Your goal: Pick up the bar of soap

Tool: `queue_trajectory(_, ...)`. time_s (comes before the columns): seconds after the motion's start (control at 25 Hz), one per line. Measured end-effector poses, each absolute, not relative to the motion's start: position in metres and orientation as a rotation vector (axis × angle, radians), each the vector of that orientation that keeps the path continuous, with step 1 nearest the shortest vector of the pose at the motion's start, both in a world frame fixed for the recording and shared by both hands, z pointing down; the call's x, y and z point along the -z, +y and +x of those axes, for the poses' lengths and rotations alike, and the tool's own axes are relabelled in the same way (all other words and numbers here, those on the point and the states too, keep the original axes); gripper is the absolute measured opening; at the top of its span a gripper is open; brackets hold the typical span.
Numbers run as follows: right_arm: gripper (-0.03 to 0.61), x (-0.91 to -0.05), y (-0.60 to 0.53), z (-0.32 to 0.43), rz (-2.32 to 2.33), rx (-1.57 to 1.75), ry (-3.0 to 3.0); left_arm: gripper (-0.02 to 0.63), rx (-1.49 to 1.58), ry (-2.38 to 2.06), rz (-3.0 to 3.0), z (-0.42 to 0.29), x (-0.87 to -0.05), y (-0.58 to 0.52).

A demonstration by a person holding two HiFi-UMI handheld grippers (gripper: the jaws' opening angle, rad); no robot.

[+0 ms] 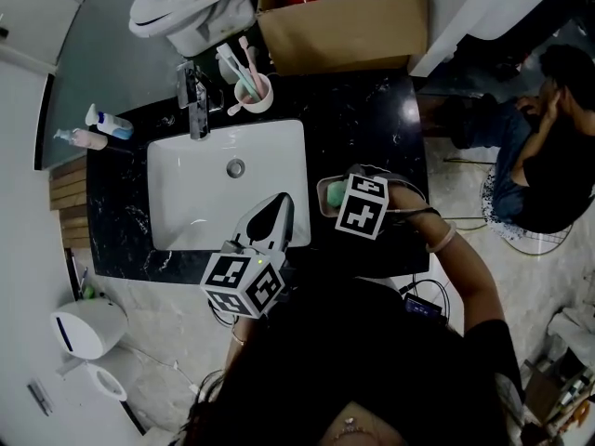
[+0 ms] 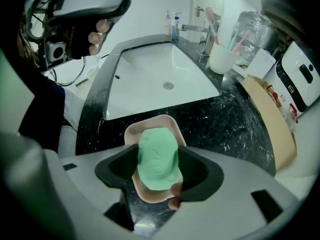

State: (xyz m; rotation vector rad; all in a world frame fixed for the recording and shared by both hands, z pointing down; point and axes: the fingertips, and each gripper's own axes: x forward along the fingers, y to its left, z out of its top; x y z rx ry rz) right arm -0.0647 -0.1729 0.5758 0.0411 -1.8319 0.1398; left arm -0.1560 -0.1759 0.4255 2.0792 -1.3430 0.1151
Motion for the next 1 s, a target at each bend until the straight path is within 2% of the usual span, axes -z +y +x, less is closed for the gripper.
queue_trajectory(1.0, 0.256, -0.561, -0.180, -0.054, 0.378, -0.463, -2.057, 0.005, -0.174, -1.392, 2.068, -0.158, -0.420, -0.171)
